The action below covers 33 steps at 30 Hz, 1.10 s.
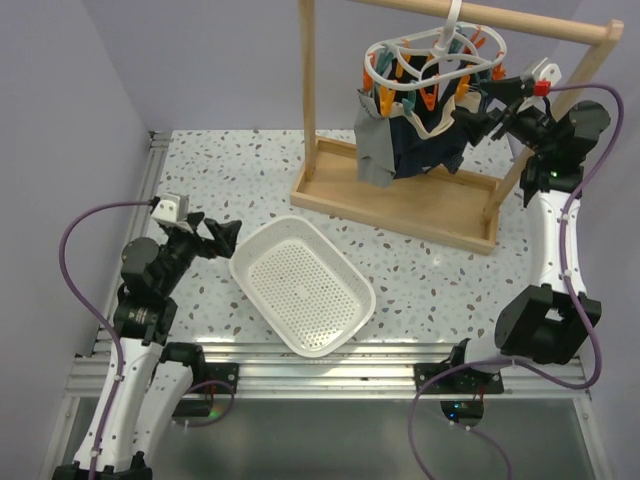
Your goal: Remove the underwear clipped to the hanger
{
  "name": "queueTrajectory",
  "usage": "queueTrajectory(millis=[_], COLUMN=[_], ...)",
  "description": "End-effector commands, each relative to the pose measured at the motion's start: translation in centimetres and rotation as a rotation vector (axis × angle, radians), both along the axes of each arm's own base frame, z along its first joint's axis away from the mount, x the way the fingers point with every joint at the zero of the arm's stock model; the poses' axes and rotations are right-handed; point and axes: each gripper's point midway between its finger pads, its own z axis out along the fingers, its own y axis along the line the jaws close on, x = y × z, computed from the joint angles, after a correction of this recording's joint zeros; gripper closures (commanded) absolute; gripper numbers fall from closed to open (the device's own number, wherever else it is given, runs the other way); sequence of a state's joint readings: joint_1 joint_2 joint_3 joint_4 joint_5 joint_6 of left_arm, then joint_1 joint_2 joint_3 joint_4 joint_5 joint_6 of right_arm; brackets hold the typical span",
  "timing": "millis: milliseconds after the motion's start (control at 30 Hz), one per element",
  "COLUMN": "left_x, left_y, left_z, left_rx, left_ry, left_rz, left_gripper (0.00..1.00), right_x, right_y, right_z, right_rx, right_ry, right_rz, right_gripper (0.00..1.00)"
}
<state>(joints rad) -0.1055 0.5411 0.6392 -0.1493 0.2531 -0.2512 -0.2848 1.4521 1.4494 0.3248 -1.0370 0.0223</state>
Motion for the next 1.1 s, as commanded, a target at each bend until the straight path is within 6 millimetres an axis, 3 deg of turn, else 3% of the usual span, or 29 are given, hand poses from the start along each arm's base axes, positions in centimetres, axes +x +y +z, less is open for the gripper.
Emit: queueTrajectory(millis=[0,467,633,1067], left_x=[0.3,0.1,0.1,0.6], left_y=[-0.6,-0.7,-0.7,-1.2], left_z=[1.3,1.7,1.7,2.0], left_rx=[-0.027,-0.035,-0.044,-0.06], left_ry=[-0.052,-0.057,-0.053,-0.054], left_rz=[-0.034,-0.037,-0.037,-0.056], left_gripper=[0.0,0.0,0.0,0.0], right_x=[0.5,3.2,2.8,3.3], right_y=[0.0,-0.2,0.3,1.6], right_z=[1.5,2.7,3.6,3.2], right_rx=[-0.055,-0.046,-0.014,0.013], right_ry=[-0.084,-0.168,-0.187,-0.186], right_rz=[0.03,0.087,0.138,0.229], right_gripper=[0.12,0.17,0.18,0.24])
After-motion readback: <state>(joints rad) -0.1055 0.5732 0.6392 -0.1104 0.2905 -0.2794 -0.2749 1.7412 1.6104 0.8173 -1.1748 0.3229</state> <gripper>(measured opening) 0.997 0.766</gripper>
